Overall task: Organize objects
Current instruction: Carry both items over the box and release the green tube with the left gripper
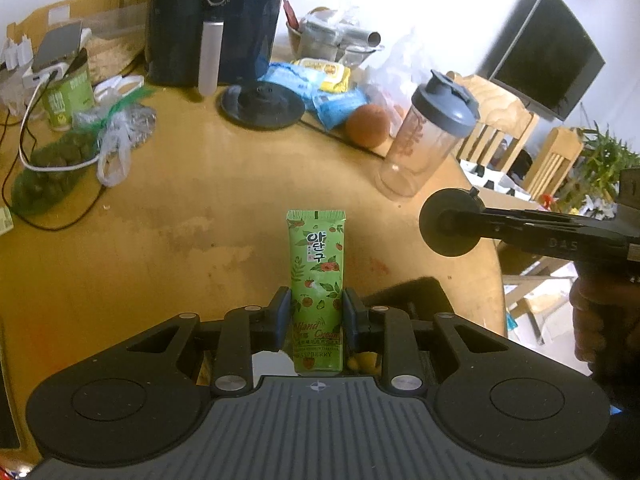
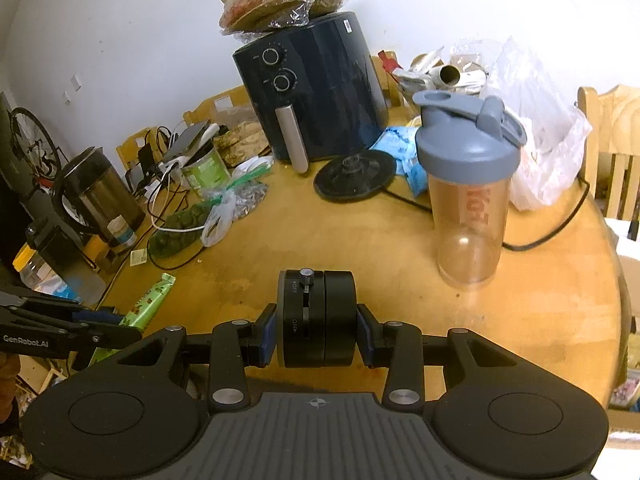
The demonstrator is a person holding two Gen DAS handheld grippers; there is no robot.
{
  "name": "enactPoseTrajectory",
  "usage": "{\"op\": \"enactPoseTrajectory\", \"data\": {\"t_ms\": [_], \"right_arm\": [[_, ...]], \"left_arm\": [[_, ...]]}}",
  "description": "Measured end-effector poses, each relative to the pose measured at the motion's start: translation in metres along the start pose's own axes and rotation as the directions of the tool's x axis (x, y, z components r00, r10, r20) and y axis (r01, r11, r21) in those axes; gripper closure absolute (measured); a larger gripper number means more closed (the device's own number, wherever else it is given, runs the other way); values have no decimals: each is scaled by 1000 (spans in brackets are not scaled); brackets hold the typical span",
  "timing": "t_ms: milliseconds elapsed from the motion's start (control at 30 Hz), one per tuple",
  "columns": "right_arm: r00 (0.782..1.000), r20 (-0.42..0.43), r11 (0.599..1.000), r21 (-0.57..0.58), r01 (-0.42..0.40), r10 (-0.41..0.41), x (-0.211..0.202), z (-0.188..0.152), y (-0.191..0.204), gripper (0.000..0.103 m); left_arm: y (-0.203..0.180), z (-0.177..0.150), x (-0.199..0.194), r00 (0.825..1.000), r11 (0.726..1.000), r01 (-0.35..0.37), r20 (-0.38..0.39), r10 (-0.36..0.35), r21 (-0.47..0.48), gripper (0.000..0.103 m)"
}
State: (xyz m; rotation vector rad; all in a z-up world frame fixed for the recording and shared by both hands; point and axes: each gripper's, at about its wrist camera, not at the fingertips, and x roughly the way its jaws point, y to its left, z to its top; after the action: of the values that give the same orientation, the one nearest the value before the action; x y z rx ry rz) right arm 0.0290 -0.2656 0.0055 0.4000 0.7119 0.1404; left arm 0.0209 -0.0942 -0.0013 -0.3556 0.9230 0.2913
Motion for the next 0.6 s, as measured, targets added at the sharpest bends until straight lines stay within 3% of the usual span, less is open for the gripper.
{"op": "enactPoseTrajectory", "data": {"t_ms": [533,600], "right_arm": [[998,-42,999,16,-41,41,-9,-21,4,60],[998,-46,999,12,-46,46,-10,-23,5,60]], "left_arm": [[-16,-23,-2,1000,1000,5,-18,-5,-27,73],[-18,-24,-4,1000,1000,-7,-8,6,-28,56]]}}
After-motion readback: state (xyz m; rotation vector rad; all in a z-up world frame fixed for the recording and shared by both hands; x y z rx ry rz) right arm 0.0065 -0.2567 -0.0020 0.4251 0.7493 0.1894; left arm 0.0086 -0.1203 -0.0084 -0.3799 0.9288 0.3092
